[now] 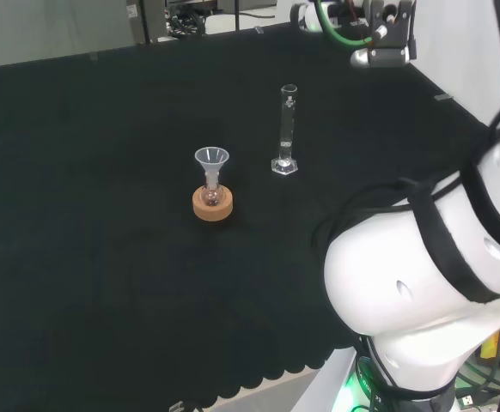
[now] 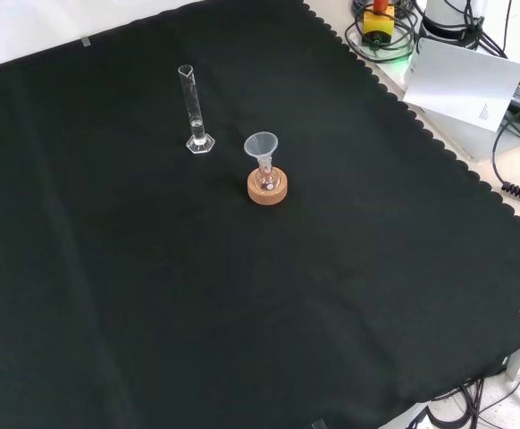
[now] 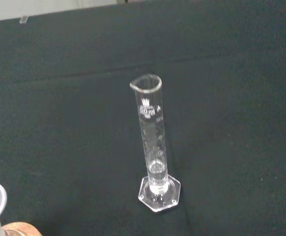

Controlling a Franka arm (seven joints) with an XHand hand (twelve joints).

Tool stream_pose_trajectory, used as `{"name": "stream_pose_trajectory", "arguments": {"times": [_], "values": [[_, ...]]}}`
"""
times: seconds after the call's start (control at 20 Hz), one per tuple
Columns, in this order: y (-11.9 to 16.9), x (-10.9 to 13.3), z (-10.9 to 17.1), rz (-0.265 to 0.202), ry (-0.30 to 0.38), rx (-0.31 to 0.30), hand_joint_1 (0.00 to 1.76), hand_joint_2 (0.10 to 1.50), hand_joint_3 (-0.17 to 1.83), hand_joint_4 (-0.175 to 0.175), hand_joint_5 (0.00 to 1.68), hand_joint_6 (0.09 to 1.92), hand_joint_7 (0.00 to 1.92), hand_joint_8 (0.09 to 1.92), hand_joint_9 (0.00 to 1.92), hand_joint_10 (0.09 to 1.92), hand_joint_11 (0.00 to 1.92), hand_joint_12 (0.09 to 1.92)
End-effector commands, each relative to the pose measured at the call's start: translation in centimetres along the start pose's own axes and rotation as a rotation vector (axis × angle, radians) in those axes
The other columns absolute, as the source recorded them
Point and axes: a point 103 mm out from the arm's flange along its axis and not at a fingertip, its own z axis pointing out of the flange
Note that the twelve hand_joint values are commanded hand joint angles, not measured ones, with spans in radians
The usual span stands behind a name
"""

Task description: Pick up the graduated cylinder.

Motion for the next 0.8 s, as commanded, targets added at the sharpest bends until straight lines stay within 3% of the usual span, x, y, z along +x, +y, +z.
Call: {"name": "stream_pose_trajectory", "arguments": {"times": [0.05, 0.25, 0.8], "values": [[3.4, -1.3, 3.5, -0.008, 0.027, -0.015, 0.15, 1.18, 0.29, -0.038, 0.35, 0.09, 0.24, 0.61, 0.43, 0.65, 0.06, 1.39], [3.9, -1.0, 5.3, -0.028, 0.053, -0.013, 0.22, 1.15, 0.27, -0.045, 0.38, 0.09, 0.32, 0.65, 0.53, 0.63, 0.09, 1.38], [4.7, -1.7, 9.5, -0.054, 0.088, 0.016, 0.58, 1.0, 0.22, -0.048, 0.43, 0.09, 0.36, 0.68, 0.56, 0.61, 0.15, 1.37]]}}
